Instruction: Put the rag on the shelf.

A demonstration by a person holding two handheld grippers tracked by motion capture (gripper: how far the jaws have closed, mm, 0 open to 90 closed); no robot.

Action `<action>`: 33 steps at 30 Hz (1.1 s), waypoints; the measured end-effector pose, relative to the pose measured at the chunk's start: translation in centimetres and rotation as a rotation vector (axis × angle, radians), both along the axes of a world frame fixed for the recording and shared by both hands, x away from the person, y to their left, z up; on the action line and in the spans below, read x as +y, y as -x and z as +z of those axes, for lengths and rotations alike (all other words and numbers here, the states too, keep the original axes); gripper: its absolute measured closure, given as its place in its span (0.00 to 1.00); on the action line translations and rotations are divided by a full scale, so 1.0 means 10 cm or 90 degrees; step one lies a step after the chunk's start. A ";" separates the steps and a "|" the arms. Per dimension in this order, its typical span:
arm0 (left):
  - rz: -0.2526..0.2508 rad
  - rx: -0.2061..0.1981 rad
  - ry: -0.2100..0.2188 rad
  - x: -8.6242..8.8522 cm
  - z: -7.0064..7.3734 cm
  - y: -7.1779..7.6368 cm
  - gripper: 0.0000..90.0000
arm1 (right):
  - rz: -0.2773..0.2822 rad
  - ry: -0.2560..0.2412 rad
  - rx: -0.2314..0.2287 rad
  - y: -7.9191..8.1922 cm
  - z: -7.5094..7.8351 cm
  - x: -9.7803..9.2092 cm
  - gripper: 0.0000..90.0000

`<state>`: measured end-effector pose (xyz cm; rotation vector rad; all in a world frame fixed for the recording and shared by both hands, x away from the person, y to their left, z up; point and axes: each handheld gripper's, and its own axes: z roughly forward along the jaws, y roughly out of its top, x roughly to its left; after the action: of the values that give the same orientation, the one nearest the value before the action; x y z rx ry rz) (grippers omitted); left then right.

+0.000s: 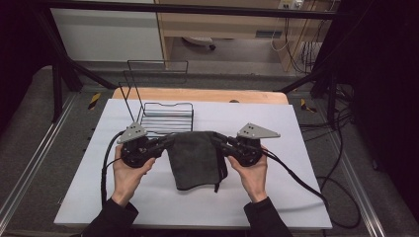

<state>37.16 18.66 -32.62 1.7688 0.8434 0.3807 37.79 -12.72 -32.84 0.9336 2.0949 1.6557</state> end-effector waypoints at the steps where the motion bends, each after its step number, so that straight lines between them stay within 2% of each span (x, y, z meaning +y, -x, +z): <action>1: 0.001 -0.006 0.001 0.00 0.03 0.01 0.88 | 0.000 -0.003 -0.004 0.01 0.02 0.00 0.87; 13: 0.013 -0.050 0.017 0.05 0.25 0.06 0.88 | -0.003 -0.019 -0.056 0.06 0.25 0.05 0.87; 29: 0.046 -0.108 0.063 0.17 0.52 0.07 0.88 | -0.019 -0.060 -0.120 0.06 0.48 0.21 0.88; 33: 0.056 -0.120 0.079 0.22 0.58 0.04 0.89 | -0.022 -0.062 -0.135 0.04 0.54 0.27 0.88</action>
<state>36.75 20.88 -26.85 1.5590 0.7947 0.5332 37.38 -10.01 -27.45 0.7801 1.8630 1.7688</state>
